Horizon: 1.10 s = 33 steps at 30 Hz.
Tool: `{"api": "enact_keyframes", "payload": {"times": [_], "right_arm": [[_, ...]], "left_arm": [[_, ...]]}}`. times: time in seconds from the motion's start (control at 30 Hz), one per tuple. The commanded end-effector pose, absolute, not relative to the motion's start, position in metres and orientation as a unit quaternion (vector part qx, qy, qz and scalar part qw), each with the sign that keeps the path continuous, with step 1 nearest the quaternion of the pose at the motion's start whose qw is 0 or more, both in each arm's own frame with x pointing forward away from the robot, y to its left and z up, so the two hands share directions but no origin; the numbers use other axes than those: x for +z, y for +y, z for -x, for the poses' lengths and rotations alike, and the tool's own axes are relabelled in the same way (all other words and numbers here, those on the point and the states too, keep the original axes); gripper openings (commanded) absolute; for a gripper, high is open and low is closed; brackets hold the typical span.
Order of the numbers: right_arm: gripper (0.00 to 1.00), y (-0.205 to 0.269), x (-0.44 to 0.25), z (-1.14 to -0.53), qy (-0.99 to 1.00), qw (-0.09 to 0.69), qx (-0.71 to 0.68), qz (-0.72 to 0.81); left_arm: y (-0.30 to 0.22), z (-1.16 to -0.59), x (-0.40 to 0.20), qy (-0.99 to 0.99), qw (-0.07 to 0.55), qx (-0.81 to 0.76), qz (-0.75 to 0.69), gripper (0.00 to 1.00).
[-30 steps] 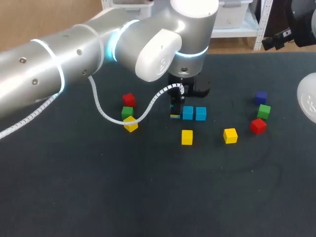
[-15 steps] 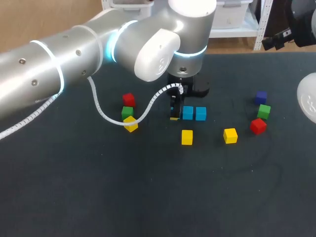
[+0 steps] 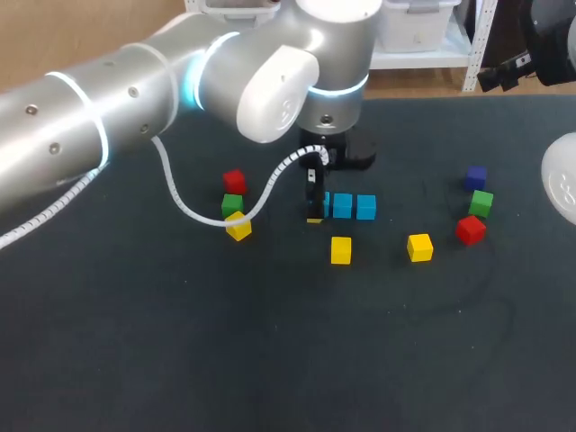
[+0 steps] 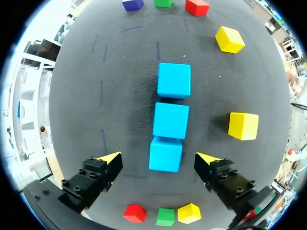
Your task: Place the blue cubes, place green cubes on the blue cubes, place the yellow cubes on the green cubes, then place the red cubes on the yellow cubes, and place purple cube on the red cubes.
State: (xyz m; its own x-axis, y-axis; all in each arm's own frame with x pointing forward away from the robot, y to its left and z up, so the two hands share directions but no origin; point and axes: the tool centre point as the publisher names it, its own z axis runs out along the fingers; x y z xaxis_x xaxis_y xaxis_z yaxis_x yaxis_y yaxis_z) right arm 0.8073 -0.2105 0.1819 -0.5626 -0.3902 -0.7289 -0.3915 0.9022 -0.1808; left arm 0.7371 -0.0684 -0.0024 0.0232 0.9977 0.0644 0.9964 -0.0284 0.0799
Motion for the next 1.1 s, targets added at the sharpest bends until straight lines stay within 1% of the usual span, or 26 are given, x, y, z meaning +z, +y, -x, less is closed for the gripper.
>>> {"api": "enact_keyframes", "payload": {"times": [0.03, 0.33, 0.47, 0.57, 0.63, 0.8, 1.1], "right_arm": [[1.00, -0.2103, 0.1824, -0.8060, 0.884, 0.412, -0.001, 0.221], [1.00, -0.2103, 0.1824, -0.8060, 0.884, 0.412, -0.001, 0.221], [1.00, -0.2103, 0.1824, -0.8060, 0.884, 0.412, -0.001, 0.221], [1.00, -0.2103, 0.1824, -0.8060, 0.884, 0.412, -0.001, 0.221], [1.00, -0.2103, 0.1824, -0.8060, 0.884, 0.412, -0.001, 0.221], [1.00, -0.2103, 0.1824, -0.8060, 0.884, 0.412, -0.001, 0.221], [1.00, -0.2103, 0.1824, -0.8060, 0.884, 0.412, -0.001, 0.221]], "left_arm": [[-0.0664, -0.7365, -0.0021, 0.696, 0.009, 0.050, -0.716, 0.81], [-0.0656, -0.7357, -0.0022, 0.689, 0.008, 0.056, -0.722, 0.75], [-0.0646, -0.7358, -0.0029, 0.688, 0.007, 0.057, -0.723, 0.64], [-0.0643, -0.7362, -0.0036, 0.688, 0.007, 0.058, -0.724, 0.49], [-0.0640, -0.7363, -0.0036, 0.687, 0.006, 0.059, -0.724, 0.42], [-0.0633, -0.7362, -0.0036, 0.687, 0.006, 0.059, -0.724, 0.41], [-0.0622, -0.7349, -0.0041, 0.685, 0.004, 0.057, -0.726, 0.45]]}}
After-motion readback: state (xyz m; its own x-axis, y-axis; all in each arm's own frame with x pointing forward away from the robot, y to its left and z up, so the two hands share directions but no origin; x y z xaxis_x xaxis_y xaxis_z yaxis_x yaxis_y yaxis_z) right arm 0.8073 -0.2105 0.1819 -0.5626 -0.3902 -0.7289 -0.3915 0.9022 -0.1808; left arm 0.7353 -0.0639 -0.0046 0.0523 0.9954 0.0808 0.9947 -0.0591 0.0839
